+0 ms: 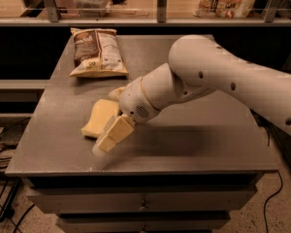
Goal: Pick sponge
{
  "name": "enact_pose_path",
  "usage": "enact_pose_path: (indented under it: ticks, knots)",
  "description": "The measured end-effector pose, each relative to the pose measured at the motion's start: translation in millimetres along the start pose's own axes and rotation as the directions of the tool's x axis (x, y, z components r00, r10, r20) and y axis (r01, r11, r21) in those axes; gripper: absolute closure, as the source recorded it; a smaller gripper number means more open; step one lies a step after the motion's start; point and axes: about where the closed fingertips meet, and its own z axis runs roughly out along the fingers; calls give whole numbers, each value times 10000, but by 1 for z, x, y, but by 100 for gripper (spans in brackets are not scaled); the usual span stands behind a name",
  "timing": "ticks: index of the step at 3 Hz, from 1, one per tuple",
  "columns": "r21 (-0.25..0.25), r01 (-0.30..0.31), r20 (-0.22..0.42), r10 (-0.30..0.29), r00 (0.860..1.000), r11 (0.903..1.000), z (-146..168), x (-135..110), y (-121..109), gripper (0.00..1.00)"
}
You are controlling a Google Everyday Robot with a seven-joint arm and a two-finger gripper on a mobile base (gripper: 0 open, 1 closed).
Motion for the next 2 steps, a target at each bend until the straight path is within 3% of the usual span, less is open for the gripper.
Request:
enact_pose_path:
  ticks: [2]
  knots:
    - [321, -454, 550, 436, 9975, 9985, 20, -2, -2, 42]
